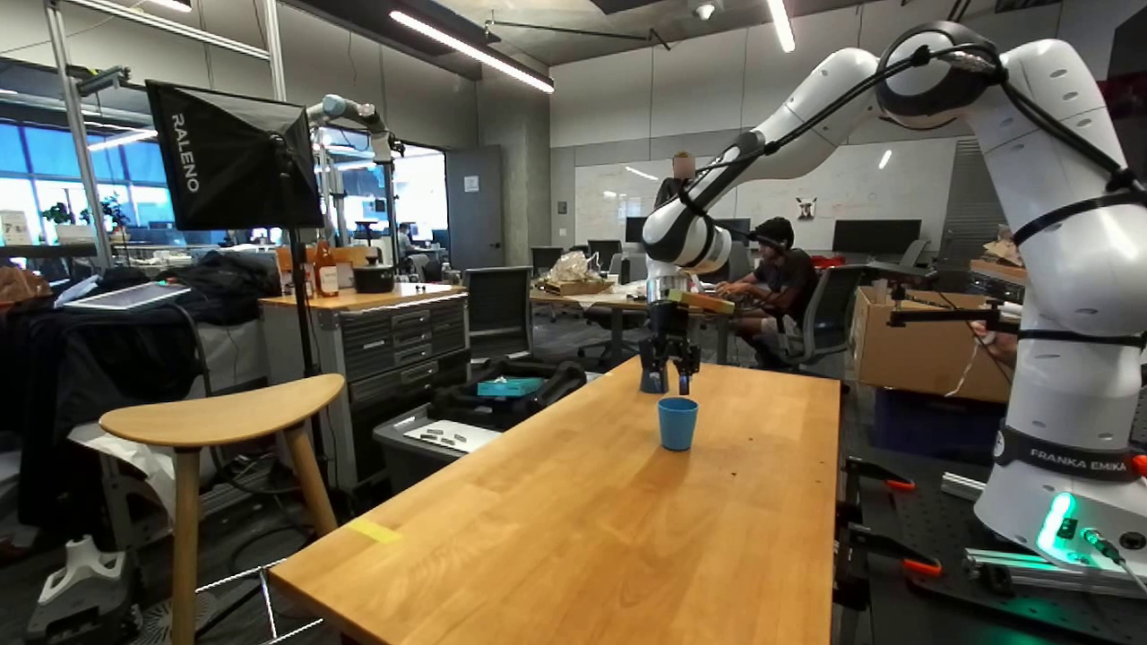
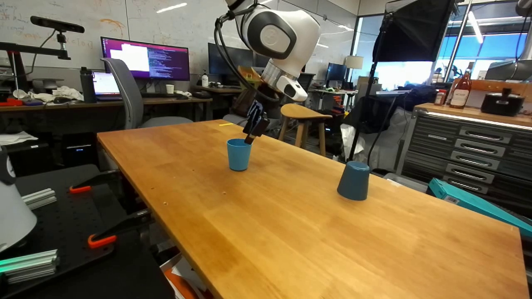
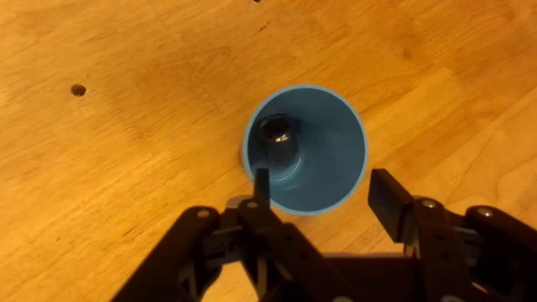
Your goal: Pick up the silver object and place it in the light blue cup
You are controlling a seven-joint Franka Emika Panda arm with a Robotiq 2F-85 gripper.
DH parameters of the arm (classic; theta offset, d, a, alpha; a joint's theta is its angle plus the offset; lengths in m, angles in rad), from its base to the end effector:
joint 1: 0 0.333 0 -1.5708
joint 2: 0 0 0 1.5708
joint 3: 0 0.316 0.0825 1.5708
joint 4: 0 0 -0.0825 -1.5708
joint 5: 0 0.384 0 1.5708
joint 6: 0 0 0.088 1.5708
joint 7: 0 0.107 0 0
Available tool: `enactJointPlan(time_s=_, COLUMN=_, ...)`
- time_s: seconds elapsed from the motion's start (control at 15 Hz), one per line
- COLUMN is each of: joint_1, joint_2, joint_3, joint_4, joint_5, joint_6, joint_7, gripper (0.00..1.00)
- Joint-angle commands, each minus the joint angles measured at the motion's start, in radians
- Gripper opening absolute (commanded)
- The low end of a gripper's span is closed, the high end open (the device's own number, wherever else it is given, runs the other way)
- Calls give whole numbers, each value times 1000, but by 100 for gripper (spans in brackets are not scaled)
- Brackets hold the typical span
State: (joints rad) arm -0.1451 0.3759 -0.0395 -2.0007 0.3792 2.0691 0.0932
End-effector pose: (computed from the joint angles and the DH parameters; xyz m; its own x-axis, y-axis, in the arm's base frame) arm 0.5662 -0.0858 0.2506 0.8366 -0.4259 -0.3446 -0.5113 -0.8329 -0.2118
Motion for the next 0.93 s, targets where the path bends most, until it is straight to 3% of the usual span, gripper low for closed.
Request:
enactJointPlan(time_s=0.0, joint_1=-1, joint_2=-12, joint_3=-7, joint_4=34, joint_5=-3, joint_6=-32, joint_7=-28, gripper=34)
enactJointPlan(time_s=0.27, joint_1=9, joint_2=-95, joint_3=-10, joint_4=31, joint_5=-119, joint_6=-122, joint_7=-127, gripper=2)
enactJointPlan(time_s=0.47, joint_1=21, joint_2=-169, joint_3=-11, joint_4=29, joint_5=-214, joint_6=-164, joint_7=-183, gripper=0)
enactJointPlan(time_s=0.6, joint_1=29, joint_2=-221, joint_3=-10, joint_4=23, joint_5=-276, joint_6=-175, joint_7=-212, gripper=27)
enactJointPlan(time_s=0.87, joint_1=39, joint_2=-288, joint_3=-8, joint_4=39, joint_5=-335, joint_6=-211, joint_7=-249, gripper=57)
